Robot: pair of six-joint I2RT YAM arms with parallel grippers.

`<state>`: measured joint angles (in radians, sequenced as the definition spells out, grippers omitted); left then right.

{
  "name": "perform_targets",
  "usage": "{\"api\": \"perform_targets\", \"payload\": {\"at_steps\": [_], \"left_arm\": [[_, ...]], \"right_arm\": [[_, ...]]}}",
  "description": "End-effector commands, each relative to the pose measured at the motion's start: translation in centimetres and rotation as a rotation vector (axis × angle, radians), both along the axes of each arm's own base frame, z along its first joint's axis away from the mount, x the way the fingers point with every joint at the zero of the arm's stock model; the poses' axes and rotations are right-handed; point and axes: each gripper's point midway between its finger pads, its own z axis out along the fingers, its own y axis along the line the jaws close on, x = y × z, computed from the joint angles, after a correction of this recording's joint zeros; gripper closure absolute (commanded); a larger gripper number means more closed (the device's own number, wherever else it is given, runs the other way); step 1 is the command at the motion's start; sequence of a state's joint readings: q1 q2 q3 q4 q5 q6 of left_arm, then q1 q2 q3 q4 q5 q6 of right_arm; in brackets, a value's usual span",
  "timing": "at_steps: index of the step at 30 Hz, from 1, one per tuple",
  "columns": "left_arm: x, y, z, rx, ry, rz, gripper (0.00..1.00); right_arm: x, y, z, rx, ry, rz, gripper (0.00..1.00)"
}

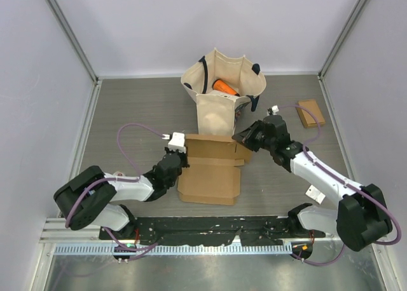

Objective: Fold the paper box

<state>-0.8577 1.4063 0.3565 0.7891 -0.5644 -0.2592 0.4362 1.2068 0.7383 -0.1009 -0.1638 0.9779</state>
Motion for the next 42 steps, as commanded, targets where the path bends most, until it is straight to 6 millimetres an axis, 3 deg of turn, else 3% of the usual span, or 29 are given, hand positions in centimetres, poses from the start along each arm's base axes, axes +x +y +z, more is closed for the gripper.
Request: {"api": "perform_targets", "payload": {"at_steps": [1,3,4,5,6,8,9,10,12,14,17,18,21,25,27,32,42], "left_arm": [[0.2,-0.2,2.7,-0.142,-0.067,0.042,1.0],[0.2,-0.1,2.3,-0.144,-0.063,0.057,1.0],[0.3,0.2,2.3,-0.149,-0.067,0.079,1.0],[0.3,0.2,2.5,-0.16,-0.077,0.085,1.0],[0.2,0.5,2.3,-0.159,-0.079,0.092,1.0],[0.2,0.8,2.4,-0.164,-0.094,0.11,1.0],[0.2,1.1,2.4,-0.16,-0.097,0.116,1.0],[0.2,1.2,2.5,-0.16,-0.102,0.121,1.0],[0.2,1.5,2.5,-0.154,-0.109,0.129,1.0],[0.1,1.7,2.8,-0.156,-0.117,0.134,1.0],[0.0,1.8,3.0,-0.162,-0.122,0.131,1.0],[-0.1,1.8,2.9,-0.163,-0.121,0.129,1.0],[-0.2,1.9,2.8,-0.159,-0.119,0.128,1.0],[-0.2,1.6,2.5,-0.15,-0.117,0.107,1.0],[-0.2,1.4,2.5,-0.14,-0.119,0.101,1.0],[-0.3,1.2,2.4,-0.121,-0.133,0.095,1.0],[-0.6,0.6,2.5,-0.122,-0.136,0.082,1.0]], "right_arm": [[1.0,0.5,2.5,0.25,-0.059,-0.13,0.99],[0.7,0.1,1.6,0.276,-0.049,-0.148,0.99],[0.9,0.2,2.4,0.3,-0.093,-0.135,0.95],[0.7,0.1,2.4,0.286,-0.114,-0.112,0.83],[0.6,0.0,2.6,0.265,-0.128,-0.081,0.57],[-0.4,-0.8,1.1,0.131,-0.111,-0.042,0.5],[-0.7,-1.5,2.0,0.05,-0.179,-0.013,0.45],[-1.8,-2.4,0.4,-0.029,-0.137,0.002,0.41],[-3.1,-3.7,0.5,-0.126,-0.206,0.039,0.39],[-4.8,-4.3,-0.9,-0.175,-0.184,0.072,0.39],[-6.7,-4.6,-2.6,-0.186,-0.195,0.082,0.46],[-7.1,-4.9,-4.0,-0.194,-0.176,0.077,0.6],[-7.1,-4.3,-5.2,-0.199,-0.194,0.076,0.78],[-5.8,-3.8,-7.1,-0.35,-0.197,0.076,0.86],[-4.7,-4.0,-6.6,-0.419,-0.221,0.027,0.98],[-3.2,-4.2,-7.9,-0.463,-0.219,-0.045,0.99],[-1.4,-1.9,-6.6,-0.384,-0.349,-0.111,0.99]]}}
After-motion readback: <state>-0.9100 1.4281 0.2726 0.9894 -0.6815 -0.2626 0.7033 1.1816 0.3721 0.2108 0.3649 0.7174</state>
